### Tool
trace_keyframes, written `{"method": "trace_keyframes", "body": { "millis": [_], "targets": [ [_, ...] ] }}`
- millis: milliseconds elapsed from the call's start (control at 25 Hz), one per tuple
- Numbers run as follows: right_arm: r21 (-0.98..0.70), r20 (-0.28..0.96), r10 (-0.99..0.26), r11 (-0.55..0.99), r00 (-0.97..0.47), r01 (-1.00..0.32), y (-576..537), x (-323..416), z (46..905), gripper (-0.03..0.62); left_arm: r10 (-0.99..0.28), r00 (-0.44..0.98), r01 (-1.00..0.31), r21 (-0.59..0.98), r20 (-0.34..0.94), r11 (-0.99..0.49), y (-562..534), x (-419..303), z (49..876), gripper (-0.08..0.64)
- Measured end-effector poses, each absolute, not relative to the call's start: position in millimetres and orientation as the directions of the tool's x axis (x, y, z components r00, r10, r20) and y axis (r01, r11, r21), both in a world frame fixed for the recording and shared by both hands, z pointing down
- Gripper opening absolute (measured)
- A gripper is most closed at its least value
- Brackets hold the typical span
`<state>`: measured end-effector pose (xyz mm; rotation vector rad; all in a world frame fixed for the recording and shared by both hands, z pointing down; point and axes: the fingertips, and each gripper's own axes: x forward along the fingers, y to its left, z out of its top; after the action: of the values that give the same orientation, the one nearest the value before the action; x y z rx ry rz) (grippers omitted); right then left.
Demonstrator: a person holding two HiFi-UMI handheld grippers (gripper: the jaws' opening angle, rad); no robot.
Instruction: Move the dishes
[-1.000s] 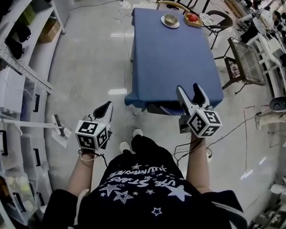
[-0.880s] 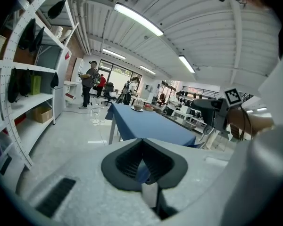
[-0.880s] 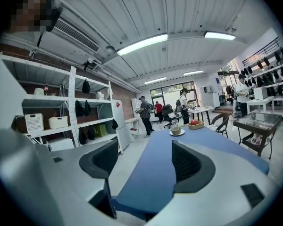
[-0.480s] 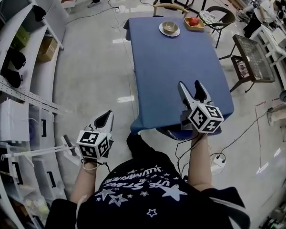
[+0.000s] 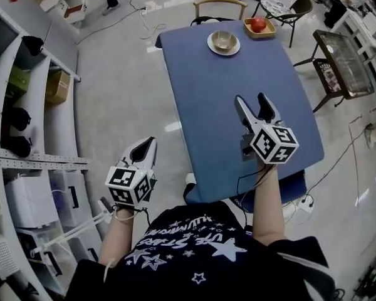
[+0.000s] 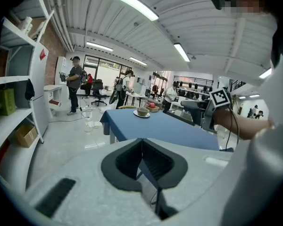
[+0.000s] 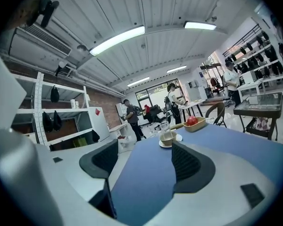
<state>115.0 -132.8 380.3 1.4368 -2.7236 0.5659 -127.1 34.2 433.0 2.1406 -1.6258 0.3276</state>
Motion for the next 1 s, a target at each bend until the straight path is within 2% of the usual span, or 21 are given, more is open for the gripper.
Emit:
{"method": "trace_keyframes", "body": {
  "millis": [520,840,1000],
  "targets": [
    [-0.257,0.191,-0.82,0.489,-0.54,-0.833,-240.2,88.9,369.9,0.337,-0.823,0.358,-0.933,0.191,0.44,-0.304,-66.1,-148.6,438.6,0.02],
    [-0.174,0.269,-0.837,0.445,-0.477,-0.879,-320.7,52.3,401.3,0.336,-0.778,0.477,-0.877,0.167,0.409,-0.45,-171.1,-155.4,445.2,0.02],
    [-0.142,0.311,-0.848,0.404,-0.428,-0.904,-362.4,43.1,413.4,0.336,-0.774,0.5,-0.865,0.193,0.388,-0.463,-220.8,-167.3,446.2,0.02]
  ]
}}
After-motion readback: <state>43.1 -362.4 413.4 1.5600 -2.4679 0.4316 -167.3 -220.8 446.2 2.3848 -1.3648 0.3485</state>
